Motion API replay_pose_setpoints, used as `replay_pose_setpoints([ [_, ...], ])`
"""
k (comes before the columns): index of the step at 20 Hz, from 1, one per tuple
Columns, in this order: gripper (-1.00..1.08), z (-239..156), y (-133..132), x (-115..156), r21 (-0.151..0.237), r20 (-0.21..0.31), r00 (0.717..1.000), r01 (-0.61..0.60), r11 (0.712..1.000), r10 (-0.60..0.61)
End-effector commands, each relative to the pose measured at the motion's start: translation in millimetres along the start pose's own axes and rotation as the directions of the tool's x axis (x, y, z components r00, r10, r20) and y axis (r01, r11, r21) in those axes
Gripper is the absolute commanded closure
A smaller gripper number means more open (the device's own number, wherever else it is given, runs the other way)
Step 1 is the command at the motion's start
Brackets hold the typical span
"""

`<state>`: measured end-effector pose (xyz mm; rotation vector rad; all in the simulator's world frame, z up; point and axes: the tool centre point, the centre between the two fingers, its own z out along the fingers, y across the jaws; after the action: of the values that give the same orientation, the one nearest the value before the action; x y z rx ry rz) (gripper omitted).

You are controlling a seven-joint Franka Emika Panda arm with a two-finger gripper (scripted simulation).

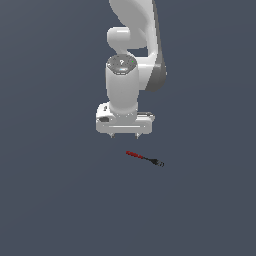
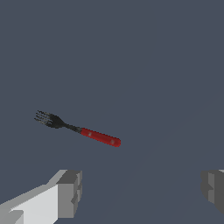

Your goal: Pick up the object and move it to a goal position.

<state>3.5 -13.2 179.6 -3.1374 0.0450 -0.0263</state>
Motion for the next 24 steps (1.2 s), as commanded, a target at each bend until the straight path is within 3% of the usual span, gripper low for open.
replay_pose_setpoints([
  [1, -0.92, 0, 0, 0, 0.000, 0.000, 1.000, 0.000, 1.000, 0.000],
  [12, -0.92, 16, -17, -10, 0.011, 0.035, 0.997, 0.063, 0.998, -0.063],
  [24, -0.92, 23, -21, -8, 0.007, 0.035, 0.990, 0.140, 0.990, -0.140],
])
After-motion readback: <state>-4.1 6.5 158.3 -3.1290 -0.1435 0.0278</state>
